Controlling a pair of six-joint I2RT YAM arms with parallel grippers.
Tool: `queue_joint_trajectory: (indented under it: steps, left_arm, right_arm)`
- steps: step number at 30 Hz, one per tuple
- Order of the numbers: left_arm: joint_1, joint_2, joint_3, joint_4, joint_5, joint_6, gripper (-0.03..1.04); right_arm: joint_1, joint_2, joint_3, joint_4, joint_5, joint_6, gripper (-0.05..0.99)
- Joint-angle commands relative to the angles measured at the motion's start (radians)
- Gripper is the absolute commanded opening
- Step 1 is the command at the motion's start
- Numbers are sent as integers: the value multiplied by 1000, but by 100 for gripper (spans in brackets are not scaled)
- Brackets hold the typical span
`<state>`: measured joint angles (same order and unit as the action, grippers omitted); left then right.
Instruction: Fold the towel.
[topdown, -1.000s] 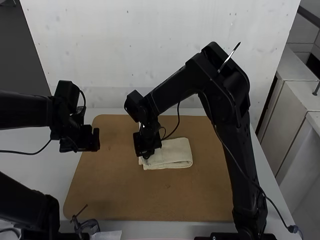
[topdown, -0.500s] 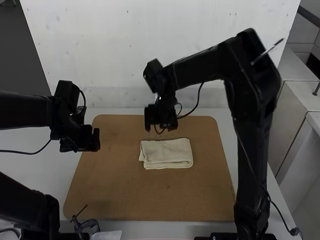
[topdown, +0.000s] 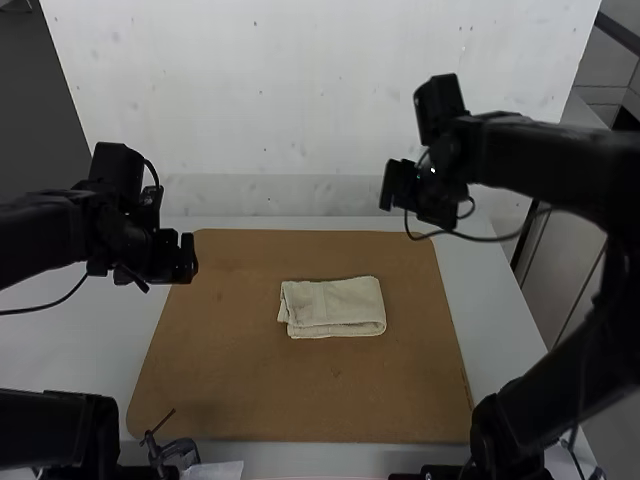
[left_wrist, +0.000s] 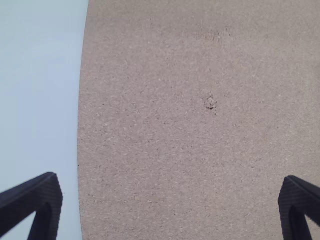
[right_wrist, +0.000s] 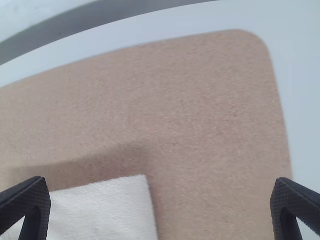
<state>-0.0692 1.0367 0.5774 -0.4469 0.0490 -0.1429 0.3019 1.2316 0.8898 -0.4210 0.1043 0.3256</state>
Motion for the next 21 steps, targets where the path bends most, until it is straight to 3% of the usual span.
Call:
queue_joint_trajectory:
  steps: [1, 12, 16, 21]
  left_arm:
    - [5, -56, 33, -22, -9, 3, 97]
    - [6, -299, 44, -107, -29, -6, 97]
    - [9, -392, 39, -118, -31, -15, 97]
    - [23, -489, 39, -133, -31, -18, 97]
  right_arm:
    - [-57, -256, -111, 21, 3, -106, 96]
    - [-175, -867, -379, -25, 18, -240, 96]
    - [-196, -1049, -456, -21, 67, -289, 96]
    - [-216, -1193, -508, -19, 72, -319, 96]
